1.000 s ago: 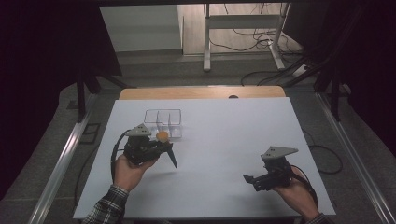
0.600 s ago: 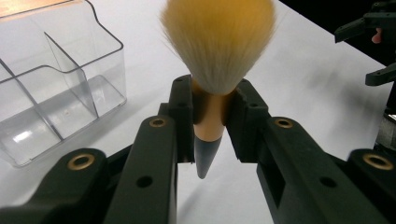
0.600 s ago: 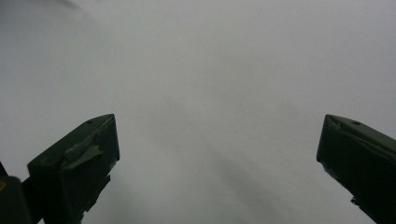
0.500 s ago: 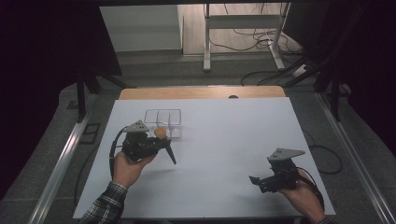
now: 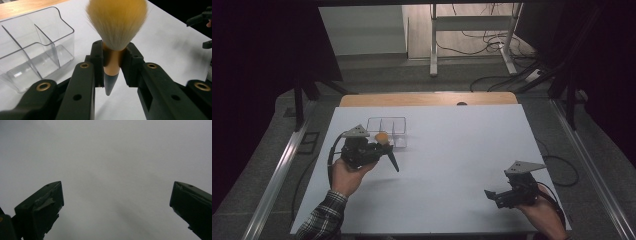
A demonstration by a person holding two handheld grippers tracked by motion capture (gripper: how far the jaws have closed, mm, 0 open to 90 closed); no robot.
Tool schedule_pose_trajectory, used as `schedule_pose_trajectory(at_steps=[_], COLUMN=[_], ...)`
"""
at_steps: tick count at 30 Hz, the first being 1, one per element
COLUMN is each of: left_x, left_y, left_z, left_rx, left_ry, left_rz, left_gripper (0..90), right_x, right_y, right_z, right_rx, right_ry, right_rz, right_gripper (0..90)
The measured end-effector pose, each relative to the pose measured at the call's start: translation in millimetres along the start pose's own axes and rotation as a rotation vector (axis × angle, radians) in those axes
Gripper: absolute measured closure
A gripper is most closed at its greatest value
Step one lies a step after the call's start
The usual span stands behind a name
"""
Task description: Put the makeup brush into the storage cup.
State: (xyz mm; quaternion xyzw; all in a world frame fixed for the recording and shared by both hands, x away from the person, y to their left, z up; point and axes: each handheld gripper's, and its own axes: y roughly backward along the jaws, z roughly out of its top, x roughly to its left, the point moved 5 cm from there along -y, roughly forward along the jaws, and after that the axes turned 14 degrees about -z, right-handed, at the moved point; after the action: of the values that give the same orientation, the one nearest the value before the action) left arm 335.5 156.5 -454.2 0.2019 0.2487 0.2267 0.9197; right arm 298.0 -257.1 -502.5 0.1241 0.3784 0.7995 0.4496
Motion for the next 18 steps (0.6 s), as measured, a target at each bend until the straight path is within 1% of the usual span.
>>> schedule_pose_trajectory(at_steps=[7,13,18], left_x=[3.0,4.8,6.3], left_y=[-0.6,0.1,-0.2], left_z=[2.7,8.4,13.8], left_rx=[0.003,0.000,0.006], left_ry=[-0.004,-0.009,-0.017], left_rz=[0.009,0.017,0.027], left_gripper=[73.5,73.5,73.5], right_x=[-4.4,-7.5,-9.7], right_y=[3.5,6.4,8.4], right_z=[-4.9,-8.8,-11.8], right_rx=[0.001,0.007,0.006], right_ry=[-0.010,-0.022,-0.022], right_rz=[-0.010,-0.017,-0.020], right_gripper=[0.0,0.0,0.0])
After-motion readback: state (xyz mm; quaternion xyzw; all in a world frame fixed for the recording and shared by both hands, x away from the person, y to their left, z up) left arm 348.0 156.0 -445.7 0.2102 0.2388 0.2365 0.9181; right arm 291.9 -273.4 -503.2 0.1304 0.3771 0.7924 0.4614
